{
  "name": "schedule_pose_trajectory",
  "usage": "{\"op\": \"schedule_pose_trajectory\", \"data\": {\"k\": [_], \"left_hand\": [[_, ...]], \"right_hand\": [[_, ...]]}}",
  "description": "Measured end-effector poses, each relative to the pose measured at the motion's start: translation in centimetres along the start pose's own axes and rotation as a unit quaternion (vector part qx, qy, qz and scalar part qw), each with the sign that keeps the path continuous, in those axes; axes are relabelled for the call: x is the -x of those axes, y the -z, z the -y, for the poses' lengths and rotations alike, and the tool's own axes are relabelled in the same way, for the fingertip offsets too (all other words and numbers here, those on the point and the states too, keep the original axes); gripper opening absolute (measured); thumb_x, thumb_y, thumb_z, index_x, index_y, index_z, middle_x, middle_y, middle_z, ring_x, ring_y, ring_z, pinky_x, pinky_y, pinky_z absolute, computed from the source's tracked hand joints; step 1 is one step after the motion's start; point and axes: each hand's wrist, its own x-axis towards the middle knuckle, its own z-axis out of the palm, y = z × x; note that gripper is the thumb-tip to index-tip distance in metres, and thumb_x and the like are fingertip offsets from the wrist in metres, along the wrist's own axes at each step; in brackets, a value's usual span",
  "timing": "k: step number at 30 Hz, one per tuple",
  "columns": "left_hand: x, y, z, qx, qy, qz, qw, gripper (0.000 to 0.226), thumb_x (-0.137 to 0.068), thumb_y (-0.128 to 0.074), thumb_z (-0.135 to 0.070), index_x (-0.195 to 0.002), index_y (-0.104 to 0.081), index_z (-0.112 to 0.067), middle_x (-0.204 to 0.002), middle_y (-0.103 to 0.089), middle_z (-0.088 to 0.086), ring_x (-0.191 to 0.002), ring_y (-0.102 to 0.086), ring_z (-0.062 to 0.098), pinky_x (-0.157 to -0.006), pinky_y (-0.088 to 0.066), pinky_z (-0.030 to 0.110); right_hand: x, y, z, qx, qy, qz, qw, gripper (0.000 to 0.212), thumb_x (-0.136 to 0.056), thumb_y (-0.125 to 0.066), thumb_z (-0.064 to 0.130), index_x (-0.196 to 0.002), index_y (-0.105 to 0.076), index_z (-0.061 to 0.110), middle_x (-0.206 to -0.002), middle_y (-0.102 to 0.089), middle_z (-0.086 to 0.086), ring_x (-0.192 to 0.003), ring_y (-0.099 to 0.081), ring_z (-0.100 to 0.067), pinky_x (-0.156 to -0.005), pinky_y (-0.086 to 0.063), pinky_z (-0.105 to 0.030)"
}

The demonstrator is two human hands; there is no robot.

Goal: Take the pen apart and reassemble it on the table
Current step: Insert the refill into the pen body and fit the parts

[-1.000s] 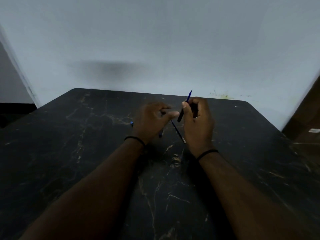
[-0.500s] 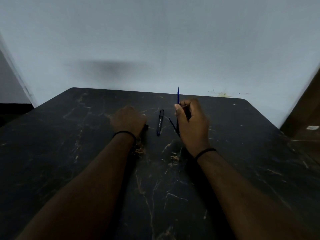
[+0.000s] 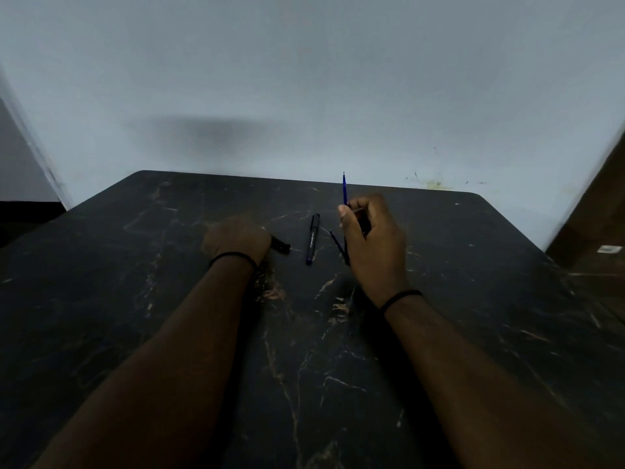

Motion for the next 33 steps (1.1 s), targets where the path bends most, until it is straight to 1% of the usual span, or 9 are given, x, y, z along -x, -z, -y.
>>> {"op": "schedule_pose_trajectory", "data": {"k": [7, 11, 13, 15, 18, 19, 21, 25, 33], "left_hand": [[0.5, 0.2, -0.3, 0.022, -0.008, -0.039, 0.999, 0.027, -0.096, -0.052, -0.020, -0.113, -0.069, -0.007, -0.120, -0.066, 0.015, -0.110, -0.063, 0.035, -0.082, -0.048, 0.039], [0.1, 0.2, -0.5, 0.110, -0.024, -0.100, 0.989, 0.036, -0.104, -0.042, -0.026, -0.111, -0.068, -0.002, -0.117, -0.065, 0.019, -0.109, -0.062, 0.035, -0.089, -0.046, 0.043], [0.0, 0.2, -0.7, 0.208, -0.017, -0.146, 0.967, 0.046, -0.105, -0.037, -0.035, -0.096, -0.071, -0.006, -0.093, -0.068, 0.015, -0.086, -0.064, 0.028, -0.071, -0.044, 0.034], [-0.1, 0.1, -1.0, 0.315, -0.020, -0.156, 0.936, 0.050, -0.105, -0.036, -0.038, -0.077, -0.068, -0.012, -0.068, -0.058, 0.005, -0.062, -0.055, 0.018, -0.057, -0.036, 0.029], [0.0, -0.1, -1.5, 0.424, -0.041, -0.147, 0.893, 0.048, -0.106, -0.039, -0.035, -0.071, -0.064, -0.012, -0.060, -0.050, 0.003, -0.055, -0.045, 0.013, -0.049, -0.034, 0.017], [0.1, -0.1, -1.6, 0.446, -0.046, -0.141, 0.883, 0.047, -0.106, -0.040, -0.034, -0.075, -0.066, -0.009, -0.062, -0.053, 0.005, -0.056, -0.046, 0.012, -0.050, -0.034, 0.014], [0.4, -0.2, -1.9, 0.490, -0.058, -0.123, 0.861, 0.046, -0.105, -0.041, -0.033, -0.085, -0.070, -0.004, -0.070, -0.062, 0.007, -0.061, -0.052, 0.012, -0.058, -0.040, 0.023], [0.8, 0.0, -2.5, 0.554, -0.079, -0.102, 0.823, 0.043, -0.106, -0.042, -0.028, -0.087, -0.071, -0.001, -0.072, -0.062, 0.008, -0.057, -0.049, 0.011, -0.062, -0.041, 0.029], [0.6, -0.3, -3.1, 0.559, -0.099, -0.090, 0.818, 0.042, -0.105, -0.044, -0.029, -0.076, -0.068, -0.011, -0.065, -0.061, 0.002, -0.053, -0.048, 0.011, -0.063, -0.041, 0.032]], "right_hand": [[0.0, 0.0, -0.1, 0.014, -0.002, 0.012, 1.000, 0.011, -0.096, -0.060, 0.041, -0.094, -0.056, 0.031, -0.076, -0.062, 0.018, -0.074, -0.060, 0.004, -0.058, -0.043, -0.007], [0.0, -0.1, -0.3, 0.027, -0.011, 0.021, 0.999, 0.013, -0.096, -0.060, 0.042, -0.096, -0.059, 0.029, -0.078, -0.062, 0.019, -0.076, -0.060, 0.003, -0.069, -0.049, -0.023], [0.1, 0.0, -0.2, 0.030, -0.005, 0.025, 0.999, 0.014, -0.096, -0.060, 0.043, -0.096, -0.059, 0.029, -0.079, -0.063, 0.017, -0.078, -0.061, 0.002, -0.067, -0.052, -0.027], [0.1, 0.0, -0.3, 0.037, 0.004, 0.035, 0.999, 0.015, -0.095, -0.059, 0.046, -0.097, -0.061, 0.031, -0.080, -0.066, 0.013, -0.077, -0.063, -0.002, -0.066, -0.055, -0.030], [0.1, -0.2, -0.4, 0.042, 0.009, 0.067, 0.997, 0.019, -0.092, -0.057, 0.049, -0.096, -0.065, 0.032, -0.081, -0.068, 0.009, -0.076, -0.063, -0.006, -0.068, -0.055, -0.033], [0.1, -0.2, -0.5, 0.046, 0.013, 0.077, 0.996, 0.020, -0.092, -0.057, 0.049, -0.095, -0.067, 0.031, -0.082, -0.068, 0.009, -0.076, -0.062, -0.006, -0.068, -0.054, -0.031], [0.1, -0.4, -0.8, 0.060, 0.022, 0.091, 0.994, 0.021, -0.091, -0.058, 0.047, -0.094, -0.069, 0.030, -0.084, -0.068, 0.012, -0.077, -0.061, -0.003, -0.068, -0.052, -0.027], [0.1, -0.4, -1.3, 0.086, 0.031, 0.101, 0.991, 0.014, -0.090, -0.062, 0.045, -0.092, -0.069, 0.033, -0.081, -0.066, 0.015, -0.075, -0.060, 0.000, -0.065, -0.047, -0.019], [-0.1, -0.7, -1.5, 0.107, 0.042, 0.107, 0.988, 0.017, -0.090, -0.059, 0.047, -0.090, -0.069, 0.033, -0.079, -0.065, 0.013, -0.073, -0.058, -0.002, -0.063, -0.048, -0.023]]}}
